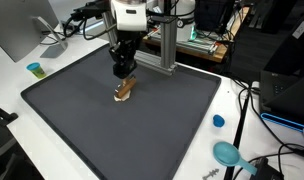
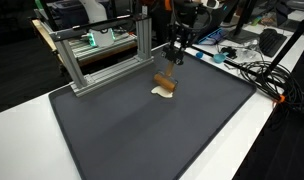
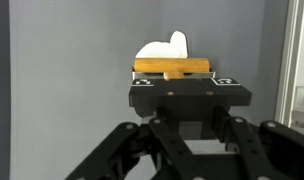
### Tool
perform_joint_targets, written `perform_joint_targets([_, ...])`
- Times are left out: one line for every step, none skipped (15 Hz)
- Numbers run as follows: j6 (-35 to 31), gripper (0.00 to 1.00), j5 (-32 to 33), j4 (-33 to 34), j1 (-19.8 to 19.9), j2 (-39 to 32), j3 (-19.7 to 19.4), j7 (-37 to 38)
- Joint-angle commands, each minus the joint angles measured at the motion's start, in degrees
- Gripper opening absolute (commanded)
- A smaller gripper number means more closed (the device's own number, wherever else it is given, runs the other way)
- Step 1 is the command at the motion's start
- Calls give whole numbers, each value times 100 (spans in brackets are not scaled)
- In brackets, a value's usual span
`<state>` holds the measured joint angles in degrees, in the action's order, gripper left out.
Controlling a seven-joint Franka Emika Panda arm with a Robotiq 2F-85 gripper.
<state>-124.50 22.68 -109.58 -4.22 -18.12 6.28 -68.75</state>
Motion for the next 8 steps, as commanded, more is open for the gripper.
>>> perform_joint_targets([111,21,450,185,-107,-119,-99,104])
perform_joint_targets([125,21,453,239,-93,-193,-89,59])
perform_joint_targets([158,21,409,273,-84,-265,-70,22])
perform_joint_targets([171,21,347,277,-81,-312,-34,-51])
perform_joint_targets([183,21,285,286,-76,-361,-2,-124])
perform_joint_targets([209,21,243,306,-80,-425,25,-188])
perform_joint_targets([213,21,261,343,-94,-466,25,-199])
perform_joint_targets([191,21,367,392,-124,-534,-23,-112])
